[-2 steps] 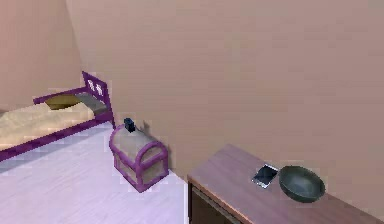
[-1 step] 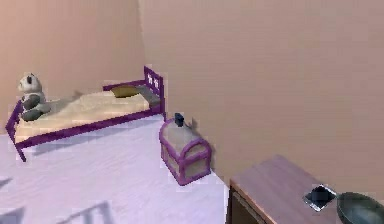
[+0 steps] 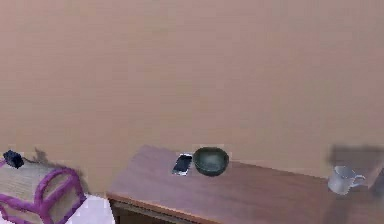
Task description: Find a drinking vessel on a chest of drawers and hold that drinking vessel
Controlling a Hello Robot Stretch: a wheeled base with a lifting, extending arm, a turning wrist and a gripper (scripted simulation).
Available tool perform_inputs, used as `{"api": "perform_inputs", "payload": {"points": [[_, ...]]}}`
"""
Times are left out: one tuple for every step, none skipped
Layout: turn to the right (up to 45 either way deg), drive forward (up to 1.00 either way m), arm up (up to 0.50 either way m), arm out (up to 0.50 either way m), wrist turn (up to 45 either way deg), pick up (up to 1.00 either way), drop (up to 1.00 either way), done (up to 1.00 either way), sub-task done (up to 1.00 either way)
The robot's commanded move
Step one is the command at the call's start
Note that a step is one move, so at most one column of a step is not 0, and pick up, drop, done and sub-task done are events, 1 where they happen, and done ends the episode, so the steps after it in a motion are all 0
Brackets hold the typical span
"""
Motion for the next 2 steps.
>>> {"api": "perform_inputs", "payload": {"points": [[45.0, 0.0, 0.0, 0.0, 0.0, 0.0, 0.0, 0.0, 0.0], [9.0, 0.0, 0.0, 0.0, 0.0, 0.0, 0.0, 0.0, 0.0]]}}
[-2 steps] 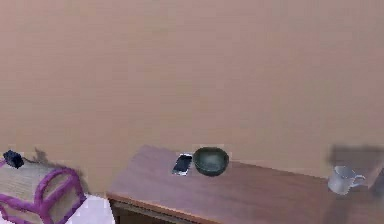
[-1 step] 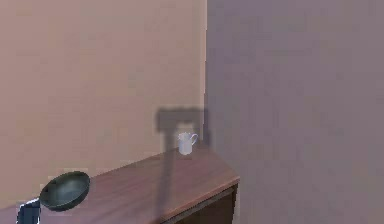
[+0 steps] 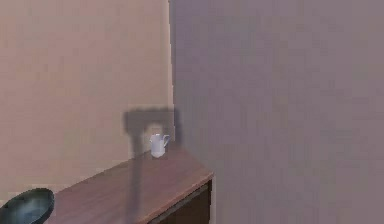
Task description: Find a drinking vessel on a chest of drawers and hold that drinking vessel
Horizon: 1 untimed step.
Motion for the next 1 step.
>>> {"api": "perform_inputs", "payload": {"points": [[0.0, 0.35, 0.0, 0.0, 0.0, 0.0, 0.0, 0.0, 0.0]]}}
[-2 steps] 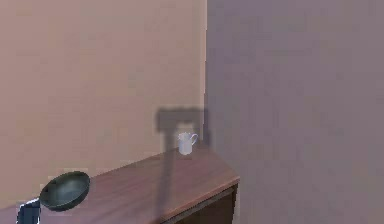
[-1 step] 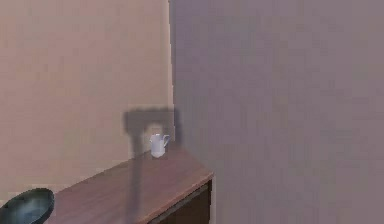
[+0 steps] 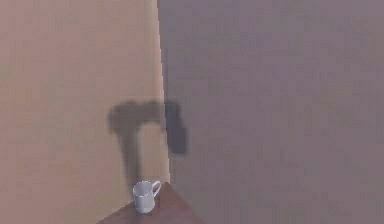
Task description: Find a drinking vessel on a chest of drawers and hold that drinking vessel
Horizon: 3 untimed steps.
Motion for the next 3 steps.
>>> {"api": "perform_inputs", "payload": {"points": [[-45.0, 0.0, 0.0, 0.0, 0.0, 0.0, 0.0, 0.0, 0.0], [-45.0, 0.0, 0.0, 0.0, 0.0, 0.0, 0.0, 0.0, 0.0], [-15.0, 0.0, 0.0, 0.0, 0.0, 0.0, 0.0, 0.0, 0.0]]}}
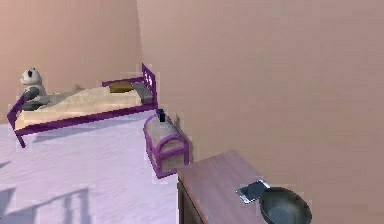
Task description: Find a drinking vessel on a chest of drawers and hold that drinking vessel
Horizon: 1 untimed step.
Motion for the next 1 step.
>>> {"api": "perform_inputs", "payload": {"points": [[0.0, 0.0, 0.5, 0.0, 0.0, 0.0, 0.0, 0.0, 0.0]]}}
